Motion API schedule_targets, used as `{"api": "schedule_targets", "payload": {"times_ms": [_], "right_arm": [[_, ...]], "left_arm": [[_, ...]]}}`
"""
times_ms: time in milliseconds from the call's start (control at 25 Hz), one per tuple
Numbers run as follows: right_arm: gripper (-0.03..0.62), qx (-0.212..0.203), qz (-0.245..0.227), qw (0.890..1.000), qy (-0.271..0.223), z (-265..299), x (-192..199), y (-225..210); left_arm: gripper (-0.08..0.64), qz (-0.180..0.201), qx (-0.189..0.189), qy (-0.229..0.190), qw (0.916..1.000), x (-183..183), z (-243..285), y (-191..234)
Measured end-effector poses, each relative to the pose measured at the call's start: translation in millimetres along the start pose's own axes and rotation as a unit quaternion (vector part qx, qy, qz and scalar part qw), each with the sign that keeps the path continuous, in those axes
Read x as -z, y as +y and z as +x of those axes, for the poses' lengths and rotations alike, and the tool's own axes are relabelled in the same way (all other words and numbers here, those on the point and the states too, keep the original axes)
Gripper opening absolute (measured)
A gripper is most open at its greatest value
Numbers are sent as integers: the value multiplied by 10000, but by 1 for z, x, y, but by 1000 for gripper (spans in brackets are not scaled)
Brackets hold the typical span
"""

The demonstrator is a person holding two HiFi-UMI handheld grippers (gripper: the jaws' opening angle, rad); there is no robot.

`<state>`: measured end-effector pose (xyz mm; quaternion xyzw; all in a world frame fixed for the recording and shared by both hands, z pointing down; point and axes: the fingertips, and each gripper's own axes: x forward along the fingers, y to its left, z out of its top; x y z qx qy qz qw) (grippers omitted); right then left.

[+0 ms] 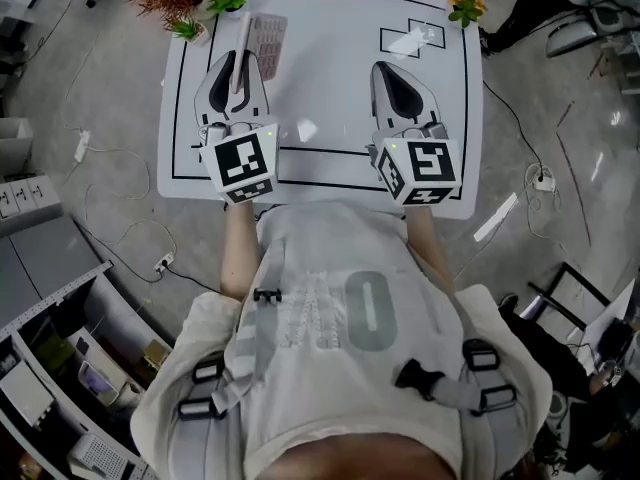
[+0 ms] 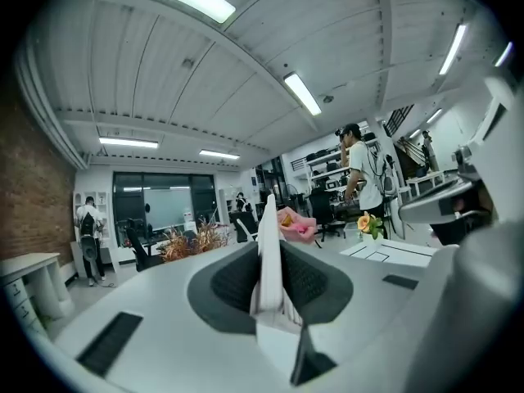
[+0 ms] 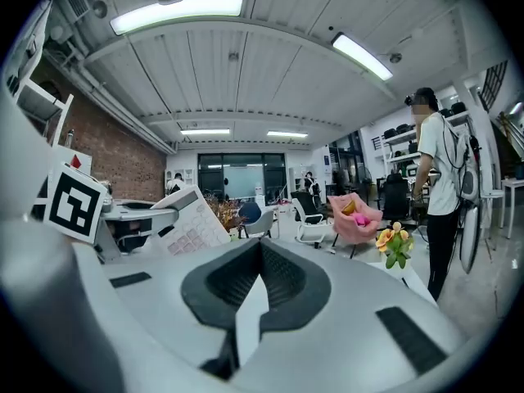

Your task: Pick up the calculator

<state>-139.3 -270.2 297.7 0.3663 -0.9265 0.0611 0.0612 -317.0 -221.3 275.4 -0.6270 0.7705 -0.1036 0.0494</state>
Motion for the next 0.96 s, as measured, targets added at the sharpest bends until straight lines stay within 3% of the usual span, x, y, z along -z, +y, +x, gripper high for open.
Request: {"api": "schedule_targets", "payload": {"times_ms": [960], "right_arm": [[5,66,-68,10000,11,5,1,-4]], "left_arm": [[83,105,201,-135,9997,1,-3,-16]]}}
